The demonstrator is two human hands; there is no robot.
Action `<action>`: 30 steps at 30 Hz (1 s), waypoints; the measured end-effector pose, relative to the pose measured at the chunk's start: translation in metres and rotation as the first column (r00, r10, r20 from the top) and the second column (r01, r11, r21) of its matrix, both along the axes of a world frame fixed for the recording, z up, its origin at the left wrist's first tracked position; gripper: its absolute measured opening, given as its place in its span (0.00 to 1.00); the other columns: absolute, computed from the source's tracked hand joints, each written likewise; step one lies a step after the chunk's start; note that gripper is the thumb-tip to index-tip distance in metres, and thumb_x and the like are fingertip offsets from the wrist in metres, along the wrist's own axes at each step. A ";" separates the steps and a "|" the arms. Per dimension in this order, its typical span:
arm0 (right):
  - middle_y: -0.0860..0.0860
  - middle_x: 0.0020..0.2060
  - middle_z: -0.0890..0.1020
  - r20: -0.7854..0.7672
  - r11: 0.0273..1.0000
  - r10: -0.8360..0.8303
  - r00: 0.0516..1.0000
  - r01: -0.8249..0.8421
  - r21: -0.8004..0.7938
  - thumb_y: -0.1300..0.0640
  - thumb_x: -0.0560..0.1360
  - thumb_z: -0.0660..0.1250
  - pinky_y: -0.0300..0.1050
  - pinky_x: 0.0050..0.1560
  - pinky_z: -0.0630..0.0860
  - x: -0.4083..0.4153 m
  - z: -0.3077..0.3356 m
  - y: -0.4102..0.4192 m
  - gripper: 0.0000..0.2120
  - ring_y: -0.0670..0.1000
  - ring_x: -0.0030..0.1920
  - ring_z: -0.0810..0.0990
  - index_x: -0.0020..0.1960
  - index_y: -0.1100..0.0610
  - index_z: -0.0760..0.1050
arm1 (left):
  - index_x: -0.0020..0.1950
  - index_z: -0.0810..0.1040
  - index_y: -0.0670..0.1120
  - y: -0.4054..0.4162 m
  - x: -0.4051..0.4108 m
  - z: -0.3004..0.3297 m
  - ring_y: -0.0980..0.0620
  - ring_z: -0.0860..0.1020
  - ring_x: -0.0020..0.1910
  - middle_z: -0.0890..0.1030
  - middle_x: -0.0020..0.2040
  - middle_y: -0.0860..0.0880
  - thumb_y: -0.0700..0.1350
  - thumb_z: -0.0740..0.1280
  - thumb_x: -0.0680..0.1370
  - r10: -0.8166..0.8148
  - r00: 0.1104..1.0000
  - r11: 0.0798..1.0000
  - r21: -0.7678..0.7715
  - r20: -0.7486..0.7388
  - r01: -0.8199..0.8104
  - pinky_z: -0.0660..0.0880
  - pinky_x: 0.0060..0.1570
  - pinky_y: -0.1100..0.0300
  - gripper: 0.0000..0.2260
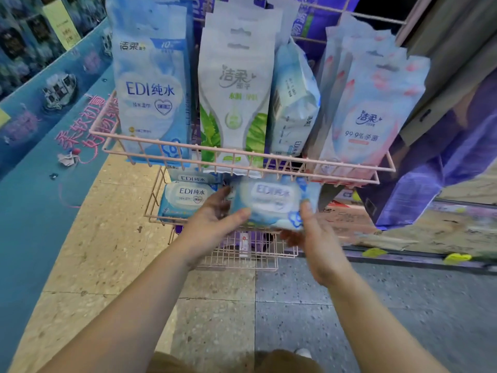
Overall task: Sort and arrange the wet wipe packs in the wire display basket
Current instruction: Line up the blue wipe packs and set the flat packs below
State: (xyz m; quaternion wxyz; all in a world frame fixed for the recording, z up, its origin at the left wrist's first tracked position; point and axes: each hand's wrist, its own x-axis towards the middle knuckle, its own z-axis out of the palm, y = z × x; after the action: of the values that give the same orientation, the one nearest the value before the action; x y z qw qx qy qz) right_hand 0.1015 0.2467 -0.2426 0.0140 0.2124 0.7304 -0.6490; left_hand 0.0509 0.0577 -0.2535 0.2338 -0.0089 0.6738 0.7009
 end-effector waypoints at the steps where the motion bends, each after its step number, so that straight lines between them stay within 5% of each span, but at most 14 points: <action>1: 0.58 0.42 0.84 0.035 0.997 0.059 0.998 -0.057 -0.048 0.34 0.74 0.58 0.42 0.35 0.73 -0.002 -0.002 -0.009 0.29 0.49 0.34 0.79 0.56 0.59 0.77 | 0.63 0.71 0.49 -0.001 0.001 0.004 0.51 0.81 0.43 0.81 0.54 0.45 0.51 0.72 0.66 -0.002 0.997 0.995 0.096 0.079 -0.006 0.80 0.42 0.58 0.27; 5: 0.57 0.42 0.84 0.155 0.955 0.264 0.952 -0.236 -0.181 0.43 0.80 0.54 0.46 0.35 0.71 -0.014 0.001 -0.037 0.20 0.50 0.31 0.78 0.55 0.56 0.76 | 0.51 0.74 0.45 -0.021 0.001 0.010 0.51 0.74 0.27 0.79 0.38 0.44 0.46 0.71 0.67 0.141 0.969 0.981 0.102 0.204 -0.164 0.78 0.27 0.59 0.15; 9: 0.50 0.44 0.84 0.187 0.938 0.291 0.938 -0.318 0.140 0.52 0.80 0.60 0.45 0.37 0.76 -0.024 -0.002 -0.031 0.11 0.45 0.33 0.79 0.57 0.53 0.78 | 0.53 0.74 0.43 -0.057 -0.003 0.003 0.54 0.69 0.25 0.76 0.34 0.48 0.45 0.71 0.74 0.284 0.942 0.959 -0.071 0.179 -0.276 0.69 0.23 0.61 0.12; 13: 0.54 0.51 0.83 0.204 0.909 0.078 0.976 -0.154 0.388 0.55 0.79 0.62 0.48 0.47 0.78 -0.044 0.004 -0.009 0.09 0.51 0.44 0.80 0.55 0.54 0.79 | 0.60 0.76 0.45 -0.081 -0.020 -0.001 0.47 0.79 0.43 0.81 0.51 0.46 0.56 0.71 0.73 0.372 0.908 0.706 -0.577 -0.193 -0.411 0.74 0.41 0.55 0.21; 15: 0.58 0.58 0.81 0.273 0.860 0.037 0.961 -0.170 0.481 0.57 0.80 0.58 0.45 0.53 0.75 -0.064 -0.004 -0.005 0.13 0.56 0.54 0.80 0.59 0.60 0.77 | 0.68 0.71 0.45 -0.084 -0.025 0.000 0.43 0.78 0.55 0.78 0.61 0.44 0.60 0.71 0.71 0.351 0.897 0.613 -0.657 -0.270 -0.438 0.75 0.53 0.52 0.31; 19: 0.60 0.59 0.79 0.297 0.795 -0.006 0.955 -0.176 0.581 0.52 0.79 0.60 0.42 0.50 0.68 -0.090 -0.017 0.000 0.17 0.61 0.59 0.78 0.64 0.60 0.71 | 0.63 0.75 0.47 -0.074 -0.026 -0.005 0.44 0.79 0.50 0.81 0.57 0.45 0.62 0.70 0.71 0.349 0.861 0.558 -0.656 -0.369 -0.508 0.74 0.45 0.55 0.27; 23: 0.55 0.54 0.76 0.412 0.814 0.083 0.907 -0.300 0.497 0.43 0.75 0.64 0.45 0.59 0.70 -0.106 -0.038 -0.002 0.26 0.57 0.59 0.76 0.65 0.58 0.65 | 0.65 0.73 0.49 -0.071 -0.031 -0.016 0.42 0.77 0.58 0.78 0.61 0.44 0.67 0.69 0.68 0.448 0.803 0.505 -0.631 -0.393 -0.590 0.75 0.54 0.48 0.33; 27: 0.54 0.68 0.71 0.460 0.766 0.014 0.888 -0.305 0.565 0.31 0.69 0.61 0.58 0.68 0.62 -0.119 -0.052 -0.003 0.39 0.60 0.69 0.68 0.73 0.50 0.58 | 0.66 0.72 0.46 -0.067 -0.018 -0.019 0.42 0.70 0.64 0.73 0.63 0.43 0.61 0.70 0.71 0.404 0.707 0.398 -0.584 -0.581 -0.707 0.67 0.63 0.48 0.29; 30: 0.56 0.62 0.77 0.398 0.833 -0.037 0.916 -0.192 0.519 0.33 0.61 0.71 0.57 0.64 0.69 -0.118 -0.048 -0.003 0.35 0.61 0.63 0.74 0.60 0.51 0.69 | 0.58 0.76 0.42 -0.053 0.005 -0.025 0.43 0.73 0.55 0.76 0.55 0.42 0.55 0.66 0.74 0.297 0.602 0.475 -0.432 -0.741 -0.767 0.68 0.56 0.52 0.20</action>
State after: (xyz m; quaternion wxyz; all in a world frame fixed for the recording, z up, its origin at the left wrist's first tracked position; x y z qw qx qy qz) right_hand -0.0164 0.2437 -0.2911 0.1254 0.3026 0.8754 -0.3555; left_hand 0.0554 0.0046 -0.2784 -0.2491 -0.1110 0.8837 0.3804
